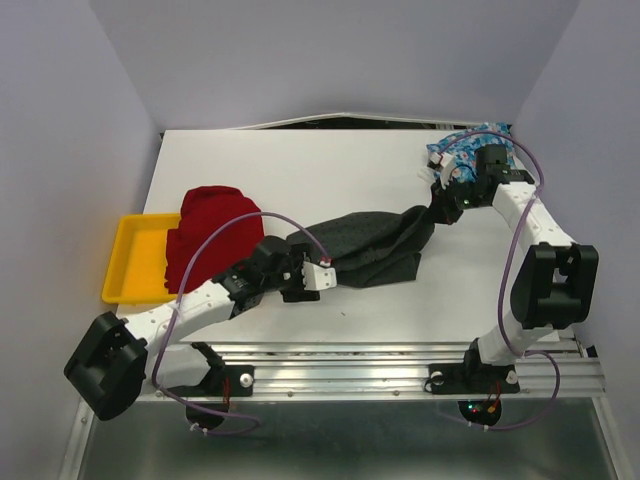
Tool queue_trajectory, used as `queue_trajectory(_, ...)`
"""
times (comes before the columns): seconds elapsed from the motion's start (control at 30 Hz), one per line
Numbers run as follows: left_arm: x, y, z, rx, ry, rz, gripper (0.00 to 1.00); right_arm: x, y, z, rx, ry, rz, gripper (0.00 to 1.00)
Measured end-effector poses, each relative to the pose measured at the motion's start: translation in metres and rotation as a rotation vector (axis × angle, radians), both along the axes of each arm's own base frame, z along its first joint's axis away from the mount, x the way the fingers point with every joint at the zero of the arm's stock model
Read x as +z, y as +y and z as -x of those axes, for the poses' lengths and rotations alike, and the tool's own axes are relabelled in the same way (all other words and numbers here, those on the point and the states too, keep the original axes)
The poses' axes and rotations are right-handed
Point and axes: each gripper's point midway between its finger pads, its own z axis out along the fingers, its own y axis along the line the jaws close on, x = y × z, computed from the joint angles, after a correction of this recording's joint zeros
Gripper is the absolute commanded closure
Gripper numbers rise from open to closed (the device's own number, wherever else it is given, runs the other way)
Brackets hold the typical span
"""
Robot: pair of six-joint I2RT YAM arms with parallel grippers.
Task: Fold and stack the skirts
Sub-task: Flatten the skirt out
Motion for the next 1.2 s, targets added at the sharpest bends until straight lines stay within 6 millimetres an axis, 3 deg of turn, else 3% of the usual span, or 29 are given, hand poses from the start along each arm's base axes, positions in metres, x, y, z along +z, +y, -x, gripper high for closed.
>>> queue_trajectory(0.2,0.016,-0.009,-0.015,0.059,-0.064,0.063,0.29,0.000,0.000,-0.001,-0.003,-0.002,-0.001,0.99)
queue_trajectory(0.3,0.015,-0.013,-0.016,0.081,-0.036,0.090,0.63,0.001,0.000,-0.001,-0.005,-0.001,-0.002,0.99)
queue_trajectory(0.33,0.015,-0.015,-0.016,0.086,-0.024,0.096,0.82,0.001,0.000,-0.001,-0.007,0.001,-0.003,0.99)
queue_trajectory(0.43,0.023,-0.020,-0.018,0.107,0.012,0.124,0.99,0.000,0.000,-0.001,-0.012,0.004,-0.002,0.99)
queue_trajectory(0.53,0.041,-0.022,-0.024,0.137,0.045,0.167,1.00,0.000,-0.003,-0.003,-0.029,0.008,0.014,0.99)
queue_trajectory(0.7,0.111,0.013,-0.070,0.305,0.071,0.310,1.00,0.008,-0.011,-0.008,-0.062,-0.010,0.021,0.99)
queue_trajectory(0.83,0.183,0.029,-0.094,0.334,0.085,0.428,1.00,0.040,-0.006,-0.009,-0.062,-0.068,-0.035,0.99)
queue_trajectory(0.9,0.212,0.031,-0.104,0.329,0.094,0.469,1.00,0.067,-0.001,-0.007,-0.050,-0.131,-0.066,0.99)
queue_trajectory(0.97,0.224,0.034,-0.109,0.333,0.116,0.487,1.00,0.092,0.001,-0.003,-0.045,-0.193,-0.078,0.99)
queue_trajectory(1.07,0.225,0.037,-0.110,0.358,0.172,0.494,1.00,0.129,0.000,0.002,-0.053,-0.291,-0.077,0.99)
queue_trajectory(1.2,0.231,0.038,-0.104,0.369,0.214,0.504,1.00,0.164,-0.003,0.000,-0.075,-0.389,-0.060,0.99)
